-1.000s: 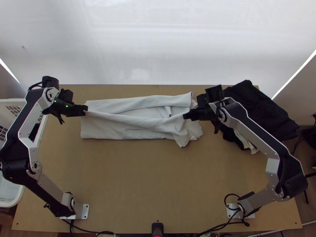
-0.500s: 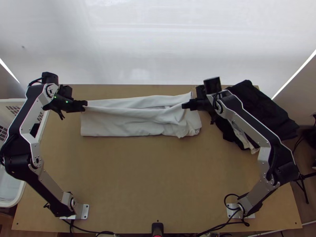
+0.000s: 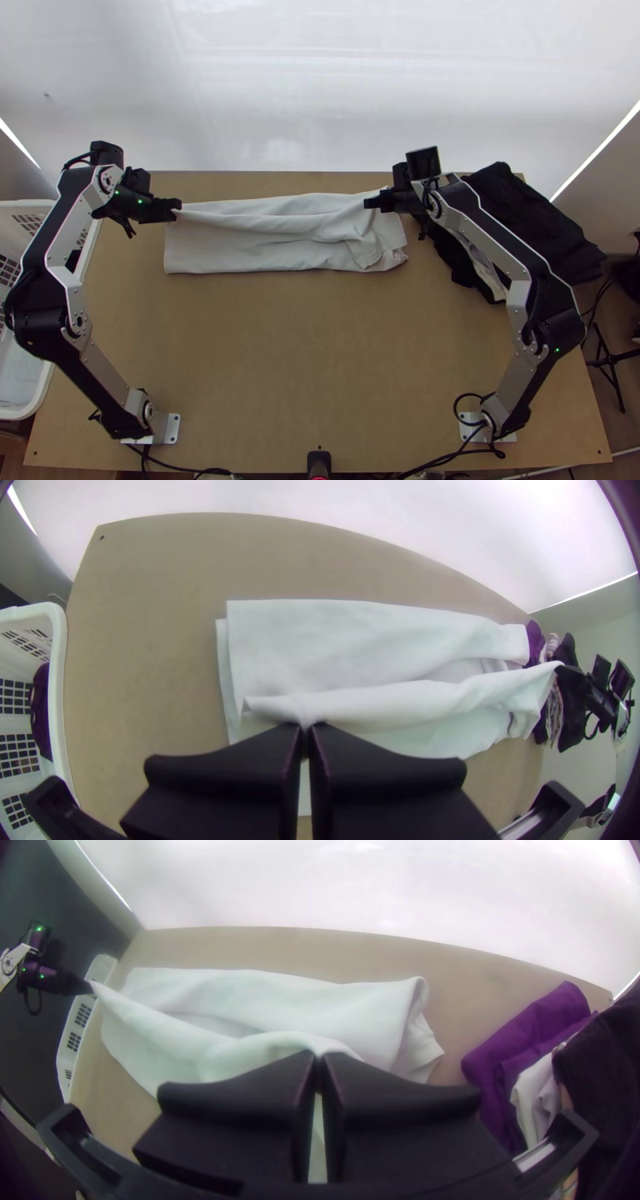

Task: Fold the t-shirt

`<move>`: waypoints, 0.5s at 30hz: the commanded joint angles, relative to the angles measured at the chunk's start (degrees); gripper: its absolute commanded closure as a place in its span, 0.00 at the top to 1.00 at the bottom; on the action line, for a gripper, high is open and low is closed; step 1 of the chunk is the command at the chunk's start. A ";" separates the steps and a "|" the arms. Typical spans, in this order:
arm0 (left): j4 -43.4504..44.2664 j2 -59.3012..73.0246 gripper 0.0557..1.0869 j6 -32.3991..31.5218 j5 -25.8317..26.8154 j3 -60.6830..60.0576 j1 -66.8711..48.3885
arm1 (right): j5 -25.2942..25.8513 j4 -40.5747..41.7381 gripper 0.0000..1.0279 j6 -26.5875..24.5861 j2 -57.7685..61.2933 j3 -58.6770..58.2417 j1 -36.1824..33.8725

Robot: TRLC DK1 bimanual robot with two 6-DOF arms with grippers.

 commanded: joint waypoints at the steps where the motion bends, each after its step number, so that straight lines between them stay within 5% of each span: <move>1: 1.48 0.85 0.04 -1.62 -1.21 0.79 -0.22 | 0.69 0.79 0.03 -0.21 3.93 3.04 0.14; 15: 4.11 3.49 0.04 -3.11 -4.82 0.35 -0.31 | 2.18 0.88 0.03 -0.65 11.66 9.11 -0.56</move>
